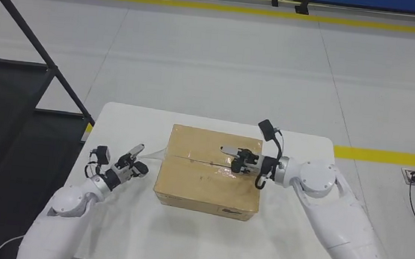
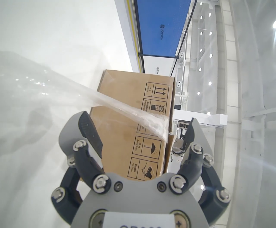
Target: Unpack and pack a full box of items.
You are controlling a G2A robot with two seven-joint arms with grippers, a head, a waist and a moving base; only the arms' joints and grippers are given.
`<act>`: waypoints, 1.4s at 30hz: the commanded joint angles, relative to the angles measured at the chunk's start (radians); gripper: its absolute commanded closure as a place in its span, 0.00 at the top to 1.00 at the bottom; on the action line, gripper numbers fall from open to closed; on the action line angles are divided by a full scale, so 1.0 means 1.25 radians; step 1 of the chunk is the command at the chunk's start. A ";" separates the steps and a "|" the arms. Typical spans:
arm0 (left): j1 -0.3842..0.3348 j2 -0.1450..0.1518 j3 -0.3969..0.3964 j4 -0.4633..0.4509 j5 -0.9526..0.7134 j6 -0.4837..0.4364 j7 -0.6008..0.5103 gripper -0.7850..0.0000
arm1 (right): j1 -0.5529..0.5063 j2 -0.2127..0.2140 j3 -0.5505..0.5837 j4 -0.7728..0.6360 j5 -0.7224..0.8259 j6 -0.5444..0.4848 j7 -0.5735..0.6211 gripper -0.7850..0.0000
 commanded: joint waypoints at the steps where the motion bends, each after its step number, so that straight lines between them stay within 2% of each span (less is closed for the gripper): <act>1: -0.032 -0.005 0.013 0.035 -0.007 0.001 -0.008 1.00 | -0.003 0.001 0.002 -0.005 -0.003 0.002 -0.002 1.00; 6: -0.099 -0.021 0.036 0.112 -0.057 0.000 -0.027 1.00 | -0.011 0.003 0.007 -0.020 -0.007 0.008 -0.004 1.00; 11: -0.138 -0.034 0.041 0.166 -0.122 -0.029 -0.055 1.00 | -0.020 0.006 0.013 -0.033 -0.012 0.015 -0.006 1.00; 16: -0.153 -0.044 0.033 0.191 -0.183 -0.094 -0.060 1.00 | -0.028 0.008 0.018 -0.044 -0.016 0.020 -0.006 1.00; 22: -0.144 -0.046 0.017 0.180 -0.207 -0.177 -0.037 1.00 | -0.035 0.010 0.022 -0.051 -0.018 0.021 -0.005 1.00; 31: -0.092 -0.034 -0.010 0.090 -0.137 -0.259 0.042 1.00 | -0.039 0.011 0.024 -0.053 -0.019 0.017 -0.003 1.00; 42: 0.039 -0.010 -0.064 -0.141 0.048 -0.302 0.178 1.00 | -0.040 0.010 0.025 -0.050 -0.017 0.029 -0.027 1.00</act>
